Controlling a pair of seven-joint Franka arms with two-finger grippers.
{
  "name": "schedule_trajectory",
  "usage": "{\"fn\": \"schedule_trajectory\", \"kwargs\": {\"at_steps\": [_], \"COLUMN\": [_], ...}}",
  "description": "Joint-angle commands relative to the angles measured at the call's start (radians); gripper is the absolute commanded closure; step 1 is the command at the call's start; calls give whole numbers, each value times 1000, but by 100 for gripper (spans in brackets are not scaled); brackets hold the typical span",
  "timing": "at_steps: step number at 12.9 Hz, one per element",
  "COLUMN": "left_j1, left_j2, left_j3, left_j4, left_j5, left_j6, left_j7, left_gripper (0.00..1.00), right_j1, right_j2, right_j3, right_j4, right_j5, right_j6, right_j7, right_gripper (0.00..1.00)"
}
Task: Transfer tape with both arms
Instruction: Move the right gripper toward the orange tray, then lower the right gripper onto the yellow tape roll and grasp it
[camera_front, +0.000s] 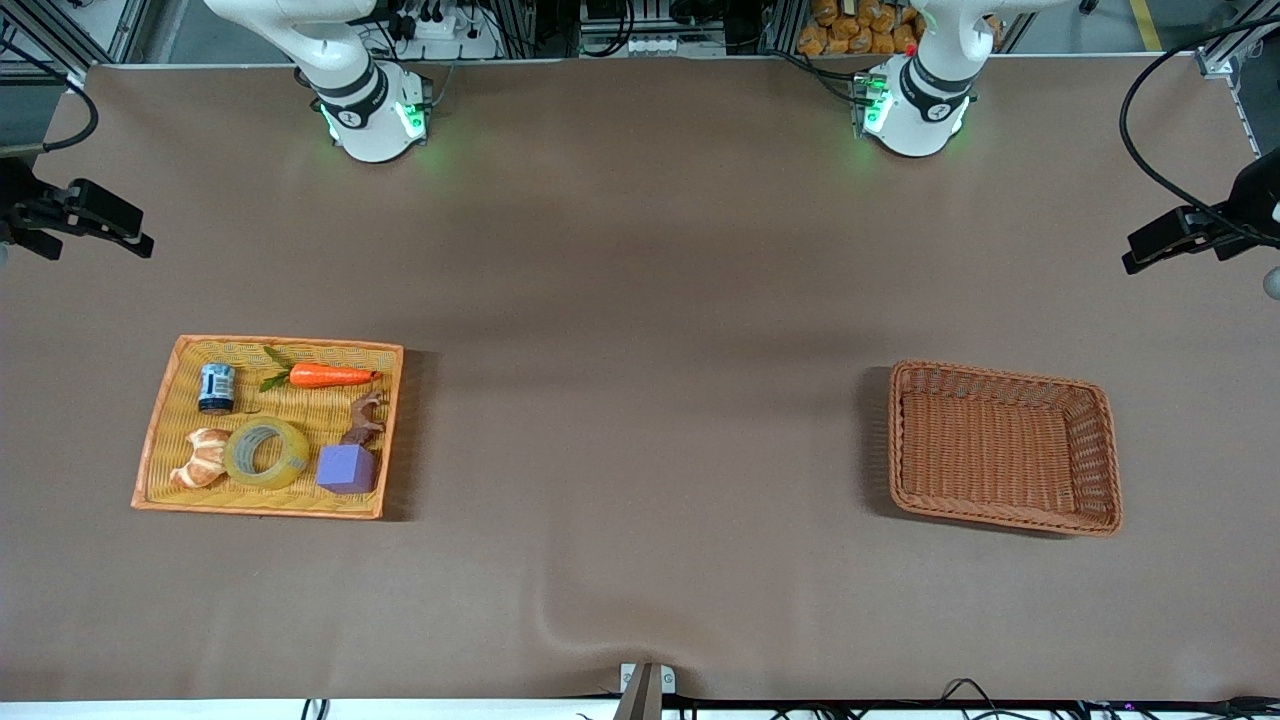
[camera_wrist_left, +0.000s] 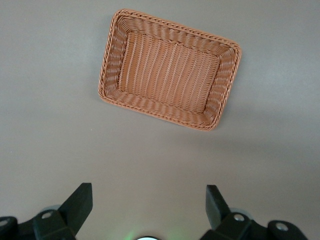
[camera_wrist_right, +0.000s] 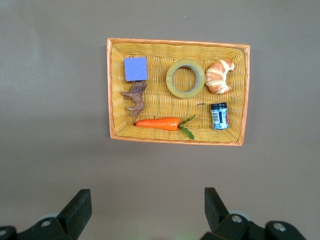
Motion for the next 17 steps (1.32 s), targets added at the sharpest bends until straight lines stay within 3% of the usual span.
{"fn": "schedule_trajectory", "kwargs": {"at_steps": [1,7,9,15,17], "left_j1": [-6,-15,-10,-13,-16], "left_j2": [7,27,30,64,72], "left_j3": [7,3,3,-2,-2], "left_j4": [24,21,20,12,13], "left_j5": [12,6,6,5,5], "left_j6": [-16,-12,-9,29,41], "left_j7": [10,3,1,0,0], "left_gripper": [0,0,0,0,0], "right_j1": [-11,9,58,69,49], "right_j2": [-3,26,127,369,510], "right_j3": [12,18,18,17,15], "right_j4": [4,4,9,7,9], "right_j5": [-15,-1,-17,-22,-63], "right_j6": [-6,-3,6,223,314], "right_j7": [10,-2,-4,-70,-153], "right_gripper": [0,0,0,0,0]}}
